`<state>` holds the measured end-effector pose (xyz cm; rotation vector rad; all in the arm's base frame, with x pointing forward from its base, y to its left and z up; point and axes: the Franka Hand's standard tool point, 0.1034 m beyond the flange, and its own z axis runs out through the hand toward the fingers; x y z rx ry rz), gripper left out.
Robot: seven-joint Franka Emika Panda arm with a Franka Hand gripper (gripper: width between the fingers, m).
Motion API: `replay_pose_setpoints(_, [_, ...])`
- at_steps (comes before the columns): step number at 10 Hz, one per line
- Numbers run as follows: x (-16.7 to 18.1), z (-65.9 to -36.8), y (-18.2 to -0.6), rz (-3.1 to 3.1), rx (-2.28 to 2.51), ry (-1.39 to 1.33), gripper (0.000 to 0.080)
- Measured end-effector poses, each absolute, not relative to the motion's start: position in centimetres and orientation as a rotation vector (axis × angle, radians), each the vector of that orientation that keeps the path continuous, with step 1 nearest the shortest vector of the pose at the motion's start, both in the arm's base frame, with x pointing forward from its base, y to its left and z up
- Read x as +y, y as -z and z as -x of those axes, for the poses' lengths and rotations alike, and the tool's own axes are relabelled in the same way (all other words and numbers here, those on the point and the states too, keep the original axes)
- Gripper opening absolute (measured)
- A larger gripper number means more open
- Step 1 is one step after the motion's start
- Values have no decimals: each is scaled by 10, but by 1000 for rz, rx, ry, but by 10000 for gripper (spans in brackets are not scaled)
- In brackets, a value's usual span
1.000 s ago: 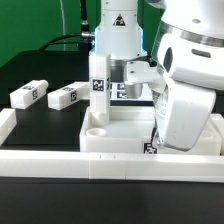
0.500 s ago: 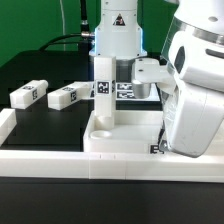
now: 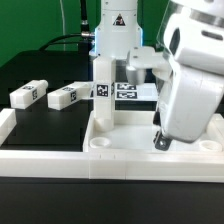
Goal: Assemble desk
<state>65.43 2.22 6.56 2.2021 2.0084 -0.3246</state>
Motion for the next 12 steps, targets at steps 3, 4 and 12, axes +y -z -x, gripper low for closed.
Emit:
replay_pose_setpoints(3, [1, -655, -93, -2164, 1989, 377, 645])
replay_pose_setpoints(4, [-3, -654, -98, -2150, 1990, 383, 645])
replay_pose_setpoints(12, [-20, -638, -104, -2307, 1766, 347, 649])
